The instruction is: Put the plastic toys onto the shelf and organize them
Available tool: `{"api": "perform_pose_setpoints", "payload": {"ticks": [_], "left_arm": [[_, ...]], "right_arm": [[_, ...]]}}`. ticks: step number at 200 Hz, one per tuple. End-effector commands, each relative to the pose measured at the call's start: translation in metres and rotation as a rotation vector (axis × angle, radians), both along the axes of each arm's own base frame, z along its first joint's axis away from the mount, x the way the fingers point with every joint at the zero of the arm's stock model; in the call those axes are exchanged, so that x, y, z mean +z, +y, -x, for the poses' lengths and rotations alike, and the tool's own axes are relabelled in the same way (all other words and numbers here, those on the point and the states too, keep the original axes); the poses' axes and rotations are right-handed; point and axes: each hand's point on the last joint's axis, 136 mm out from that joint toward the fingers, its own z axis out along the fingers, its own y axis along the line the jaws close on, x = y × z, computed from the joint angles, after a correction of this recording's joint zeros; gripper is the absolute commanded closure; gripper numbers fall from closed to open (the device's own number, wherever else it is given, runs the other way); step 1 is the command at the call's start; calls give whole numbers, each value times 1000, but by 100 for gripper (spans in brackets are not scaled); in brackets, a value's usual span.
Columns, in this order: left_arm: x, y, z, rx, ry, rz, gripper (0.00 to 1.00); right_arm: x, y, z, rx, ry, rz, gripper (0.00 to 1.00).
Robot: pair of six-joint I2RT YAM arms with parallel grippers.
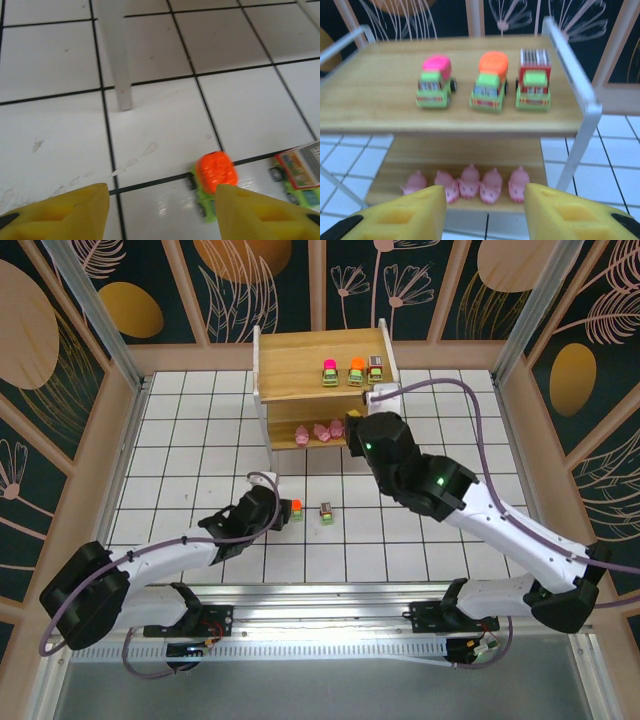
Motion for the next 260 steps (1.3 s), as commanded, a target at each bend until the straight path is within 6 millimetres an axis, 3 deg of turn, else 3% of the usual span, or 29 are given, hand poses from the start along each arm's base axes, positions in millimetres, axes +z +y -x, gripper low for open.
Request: {"api": "perform_pose_setpoints", "payload": {"ticks": [1,53,92,133,260], "left_arm": [[7,-10,-2,42,15,0,42],[-10,-24,0,118,89,-12,42],[-12,-30,1,173,118,-9,41],[-18,-36,-2,219,149,-20,43],[-42,-39,1,361,195,-112,46]], "right_arm": [[-48,-1,4,12,86,5,54],[-142,-29,13,16,254,0,55],[-180,-47,17,3,319,-16,55],[-199,-42,20,24,352,-43,55],[-240,-57,24,5,388,-60,56]]}}
